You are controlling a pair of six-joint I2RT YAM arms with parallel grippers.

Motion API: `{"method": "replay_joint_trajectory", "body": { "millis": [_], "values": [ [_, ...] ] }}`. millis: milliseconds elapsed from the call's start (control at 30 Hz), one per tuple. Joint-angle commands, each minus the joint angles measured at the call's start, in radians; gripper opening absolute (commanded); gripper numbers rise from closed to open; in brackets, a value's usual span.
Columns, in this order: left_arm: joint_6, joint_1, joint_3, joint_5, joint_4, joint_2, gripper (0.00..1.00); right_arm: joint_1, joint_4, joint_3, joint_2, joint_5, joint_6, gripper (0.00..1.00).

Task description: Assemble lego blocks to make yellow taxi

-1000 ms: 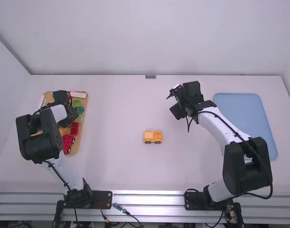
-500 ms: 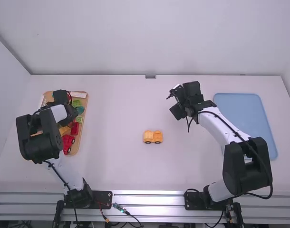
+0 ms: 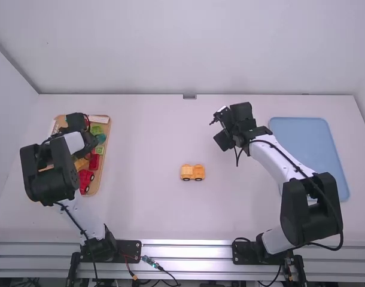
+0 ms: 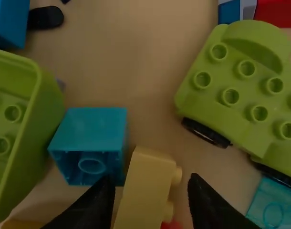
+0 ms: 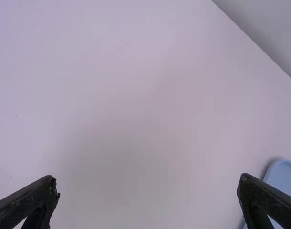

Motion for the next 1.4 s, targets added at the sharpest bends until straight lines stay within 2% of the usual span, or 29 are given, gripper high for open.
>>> {"method": "replay_joint_trajectory", "body": {
  "millis": [0, 133, 267, 300, 367, 400, 433, 533, 733, 867, 1000, 1367],
  "values": [
    [-0.007, 0.008, -0.015, -0.012, -0.006, -0.005, 0.29, -0.003, -0.004, 0.016, -0.004, -0.001, 0.002, 0.99],
    [-0.007, 0.009, -0.018, -0.012, -0.009, -0.005, 0.26, -0.003, -0.004, 0.016, -0.004, 0.0, 0.002, 0.99],
    [-0.008, 0.008, -0.018, -0.011, -0.008, -0.005, 0.28, -0.003, -0.004, 0.016, -0.004, -0.001, 0.002, 0.99],
    [-0.008, 0.008, -0.018, -0.012, -0.01, -0.005, 0.32, -0.003, -0.004, 0.016, -0.004, 0.0, 0.002, 0.99],
    [-0.007, 0.008, -0.019, -0.012, -0.011, -0.005, 0.46, -0.003, -0.004, 0.016, -0.004, 0.0, 0.002, 0.99],
    [-0.008, 0.009, -0.021, -0.012, -0.01, -0.005, 0.48, -0.003, -0.004, 0.016, -0.004, 0.0, 0.002, 0.99],
    [-0.007, 0.009, -0.027, -0.012, 0.003, -0.005, 0.57, -0.003, -0.004, 0.016, -0.004, -0.001, 0.002, 0.99],
    [-0.008, 0.009, -0.048, -0.011, 0.045, -0.005, 0.57, -0.003, -0.005, 0.016, -0.004, 0.0, 0.002, 0.99],
    [-0.009, 0.01, -0.063, 0.023, 0.078, -0.004, 0.48, -0.003, -0.005, 0.016, -0.004, 0.0, 0.002, 0.99],
    [-0.032, 0.01, -0.031, 0.027, 0.029, -0.004, 0.52, -0.003, -0.005, 0.016, -0.004, 0.0, 0.002, 0.99],
    [-0.034, 0.009, 0.032, 0.042, -0.058, -0.004, 0.64, -0.003, -0.005, 0.016, -0.004, 0.0, 0.002, 0.99],
    [-0.026, 0.014, 0.117, 0.051, -0.171, -0.002, 0.63, -0.003, -0.005, 0.016, -0.004, -0.001, 0.002, 0.99]
  ]
}}
